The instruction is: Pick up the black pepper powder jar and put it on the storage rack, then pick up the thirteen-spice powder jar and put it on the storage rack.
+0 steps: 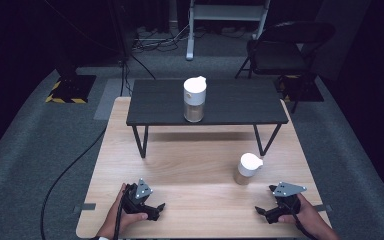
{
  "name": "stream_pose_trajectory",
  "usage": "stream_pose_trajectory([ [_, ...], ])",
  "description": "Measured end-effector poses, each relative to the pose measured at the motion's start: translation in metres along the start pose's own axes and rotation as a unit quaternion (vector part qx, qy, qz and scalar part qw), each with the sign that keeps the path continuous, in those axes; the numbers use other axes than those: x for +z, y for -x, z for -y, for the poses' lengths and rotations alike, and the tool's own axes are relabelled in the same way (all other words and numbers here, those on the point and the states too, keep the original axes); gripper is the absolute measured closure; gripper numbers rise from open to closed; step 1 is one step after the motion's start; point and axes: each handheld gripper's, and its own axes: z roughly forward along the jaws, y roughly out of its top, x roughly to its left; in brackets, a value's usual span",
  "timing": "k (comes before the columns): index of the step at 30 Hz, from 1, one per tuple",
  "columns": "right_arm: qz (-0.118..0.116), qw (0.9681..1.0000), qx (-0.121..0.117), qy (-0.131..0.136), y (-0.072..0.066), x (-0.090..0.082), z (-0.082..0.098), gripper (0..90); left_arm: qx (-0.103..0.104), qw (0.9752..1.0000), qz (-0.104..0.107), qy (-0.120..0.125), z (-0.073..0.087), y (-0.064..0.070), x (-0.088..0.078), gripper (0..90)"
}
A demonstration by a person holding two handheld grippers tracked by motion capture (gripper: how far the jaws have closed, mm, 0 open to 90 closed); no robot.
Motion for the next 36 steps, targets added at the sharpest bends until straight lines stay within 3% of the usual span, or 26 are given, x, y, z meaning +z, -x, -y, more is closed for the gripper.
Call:
stream_pose_trajectory([
  [36,0.001,1.0,0.0,0.0,-0.0003,0.0006,-0.0005,0.0,0.0,1.0,-0.001,0.0,0.0026,-0.0003,-0.0022,0.4],
])
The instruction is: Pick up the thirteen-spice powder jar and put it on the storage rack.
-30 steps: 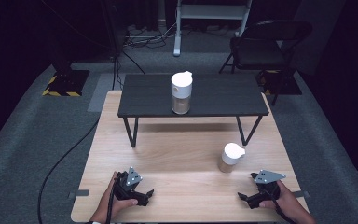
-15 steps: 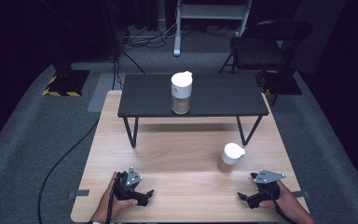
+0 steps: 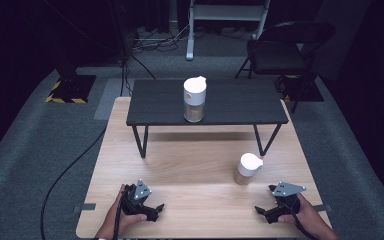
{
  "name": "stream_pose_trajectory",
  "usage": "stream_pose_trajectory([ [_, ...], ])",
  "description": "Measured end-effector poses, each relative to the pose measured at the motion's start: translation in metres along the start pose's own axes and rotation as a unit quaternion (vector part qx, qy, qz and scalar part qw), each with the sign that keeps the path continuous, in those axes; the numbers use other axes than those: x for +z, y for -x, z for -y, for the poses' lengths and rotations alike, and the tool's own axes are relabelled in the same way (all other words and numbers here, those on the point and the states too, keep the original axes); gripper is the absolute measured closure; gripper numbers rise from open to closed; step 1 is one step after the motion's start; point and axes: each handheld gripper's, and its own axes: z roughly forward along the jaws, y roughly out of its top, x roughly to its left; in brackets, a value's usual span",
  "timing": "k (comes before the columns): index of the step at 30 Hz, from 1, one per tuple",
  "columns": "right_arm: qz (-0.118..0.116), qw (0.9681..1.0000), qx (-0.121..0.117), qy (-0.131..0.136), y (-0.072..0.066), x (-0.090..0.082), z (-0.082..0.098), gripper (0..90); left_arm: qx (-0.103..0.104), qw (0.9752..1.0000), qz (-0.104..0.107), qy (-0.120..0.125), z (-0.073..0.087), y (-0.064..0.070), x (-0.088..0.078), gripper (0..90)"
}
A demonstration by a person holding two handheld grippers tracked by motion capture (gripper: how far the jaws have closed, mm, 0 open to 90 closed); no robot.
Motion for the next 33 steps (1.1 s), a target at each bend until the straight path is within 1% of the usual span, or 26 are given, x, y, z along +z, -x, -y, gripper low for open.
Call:
stream_pose_trajectory([
  [4,0.002,1.0,0.003,-0.004,0.0,-0.001,-0.001,0.0,0.0,1.0,0.001,0.0,0.0,0.0,0.0,0.3],
  [6,0.006,0.9999,0.0,-0.01,-0.001,-0.002,-0.004,0.0,0.0,1.0,0.001,0.0,0.0,-0.001,0.0,0.3],
  [10,0.015,0.9998,-0.005,-0.01,-0.003,-0.003,-0.005,0.5,0.001,1.0,0.002,0.0,0.0,-0.001,0.0,0.3],
  [12,0.016,0.9998,-0.006,-0.01,-0.003,-0.003,-0.005,0.6,0.001,1.0,0.002,0.0,0.0,-0.001,0.0,0.3],
  [14,0.015,0.9999,-0.003,0.0,-0.004,-0.004,-0.006,0.7,0.001,1.0,0.002,0.0,0.0,-0.001,0.0,0.3],
  [15,0.015,0.9998,-0.001,0.009,-0.004,-0.006,-0.005,0.7,0.001,1.0,0.002,0.0,0.0,-0.001,0.0,0.3],
  [16,0.015,0.9998,-0.001,0.009,-0.004,-0.006,-0.005,0.7,0.001,1.0,0.002,0.0,0.0,-0.001,0.0,0.3],
  [18,0.019,0.9996,0.004,0.018,-0.005,-0.008,-0.006,0.8,0.001,1.0,0.002,0.0,0.0,-0.001,0.0,0.3],
  [20,0.018,0.9995,0.007,0.024,-0.005,-0.01,-0.007,0.9,0.001,1.0,0.002,0.0,0.0,-0.001,0.0,0.3],
  [22,0.021,0.9994,0.005,0.026,-0.006,-0.011,-0.009,0.9,0.001,1.0,0.002,0.0,0.0,-0.001,0.0,0.3],
  [30,0.029,0.999,0.008,0.034,-0.007,-0.016,-0.019,1.1,0.001,1.0,0.002,0.0,0.0,-0.001,0.0,0.3],
  [33,0.028,0.9987,0.009,0.04,-0.006,-0.017,-0.023,1.1,0.001,1.0,0.002,0.0,0.0,-0.001,0.0,0.3],
])
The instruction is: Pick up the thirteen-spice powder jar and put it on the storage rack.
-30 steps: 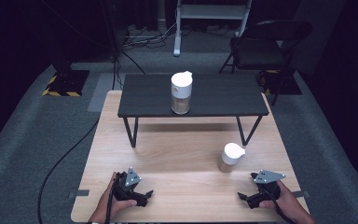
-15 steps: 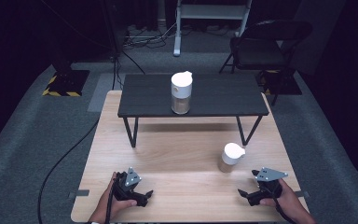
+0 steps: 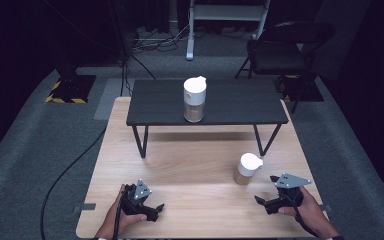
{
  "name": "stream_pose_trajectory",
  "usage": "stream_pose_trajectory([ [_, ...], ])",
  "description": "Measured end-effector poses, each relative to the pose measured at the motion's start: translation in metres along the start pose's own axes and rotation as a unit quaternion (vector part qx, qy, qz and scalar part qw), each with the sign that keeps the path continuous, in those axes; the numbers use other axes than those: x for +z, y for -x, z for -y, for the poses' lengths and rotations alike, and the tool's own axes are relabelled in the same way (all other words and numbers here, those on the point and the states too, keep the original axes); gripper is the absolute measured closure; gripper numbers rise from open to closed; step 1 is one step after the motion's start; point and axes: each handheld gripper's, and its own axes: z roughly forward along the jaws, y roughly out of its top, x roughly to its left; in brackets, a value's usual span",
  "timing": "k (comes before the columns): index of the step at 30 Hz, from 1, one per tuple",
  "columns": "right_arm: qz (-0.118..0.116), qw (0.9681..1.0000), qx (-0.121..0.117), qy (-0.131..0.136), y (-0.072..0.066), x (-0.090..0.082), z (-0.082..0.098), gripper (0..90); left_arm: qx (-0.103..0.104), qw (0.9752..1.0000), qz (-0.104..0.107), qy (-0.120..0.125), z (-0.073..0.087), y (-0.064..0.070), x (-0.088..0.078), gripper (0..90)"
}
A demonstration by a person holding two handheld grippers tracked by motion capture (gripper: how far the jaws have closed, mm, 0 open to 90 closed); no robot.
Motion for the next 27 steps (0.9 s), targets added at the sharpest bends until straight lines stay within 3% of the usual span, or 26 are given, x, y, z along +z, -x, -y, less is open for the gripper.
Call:
stream_pose_trajectory([
  [19,0.009,0.9999,-0.001,0.012,-0.001,0.011,-0.025,1.0,0.0,1.0,0.0,0.0,0.0,0.0,0.0,0.3],
  [27,0.012,0.9997,0.009,0.018,0.0,0.016,-0.029,1.1,0.0,1.0,0.0,0.0,0.0,0.0,0.0,0.3],
])
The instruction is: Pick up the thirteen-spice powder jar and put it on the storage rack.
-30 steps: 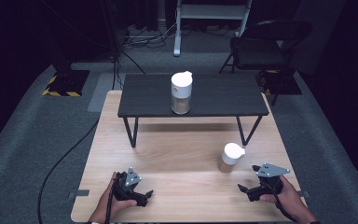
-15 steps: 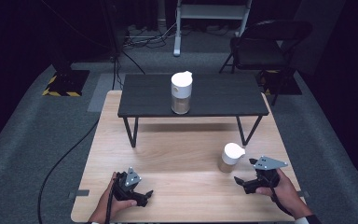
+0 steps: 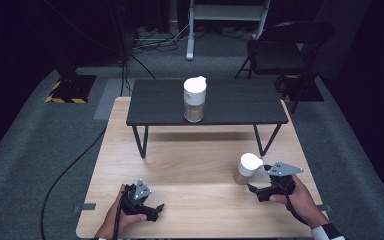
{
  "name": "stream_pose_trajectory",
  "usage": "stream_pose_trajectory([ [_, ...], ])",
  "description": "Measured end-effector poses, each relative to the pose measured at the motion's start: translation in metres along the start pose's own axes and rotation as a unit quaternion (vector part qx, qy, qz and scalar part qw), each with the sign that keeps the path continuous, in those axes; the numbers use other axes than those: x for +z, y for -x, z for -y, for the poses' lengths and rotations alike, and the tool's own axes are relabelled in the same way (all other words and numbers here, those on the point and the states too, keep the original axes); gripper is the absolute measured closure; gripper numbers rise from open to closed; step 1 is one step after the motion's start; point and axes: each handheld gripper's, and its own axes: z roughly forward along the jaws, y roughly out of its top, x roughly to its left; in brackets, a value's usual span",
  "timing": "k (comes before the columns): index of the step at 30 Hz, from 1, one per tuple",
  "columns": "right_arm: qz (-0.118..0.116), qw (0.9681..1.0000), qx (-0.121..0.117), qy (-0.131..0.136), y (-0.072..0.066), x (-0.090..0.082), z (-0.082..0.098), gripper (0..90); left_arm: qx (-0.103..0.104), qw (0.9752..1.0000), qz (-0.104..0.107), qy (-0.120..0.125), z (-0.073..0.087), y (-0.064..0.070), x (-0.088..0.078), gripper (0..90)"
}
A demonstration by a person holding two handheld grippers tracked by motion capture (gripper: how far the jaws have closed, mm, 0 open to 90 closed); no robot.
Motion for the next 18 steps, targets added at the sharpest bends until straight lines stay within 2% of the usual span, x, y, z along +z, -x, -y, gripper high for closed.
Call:
stream_pose_trajectory([
  [8,-0.007,0.9998,0.016,0.005,0.003,0.011,0.001,1.1,0.0,1.0,0.0,0.0,0.0,0.0,0.0,0.3],
  [18,-0.009,0.9996,0.023,0.014,0.003,0.023,-0.002,1.4,0.0,1.0,0.0,0.0,0.0,0.0,0.0,0.3],
])
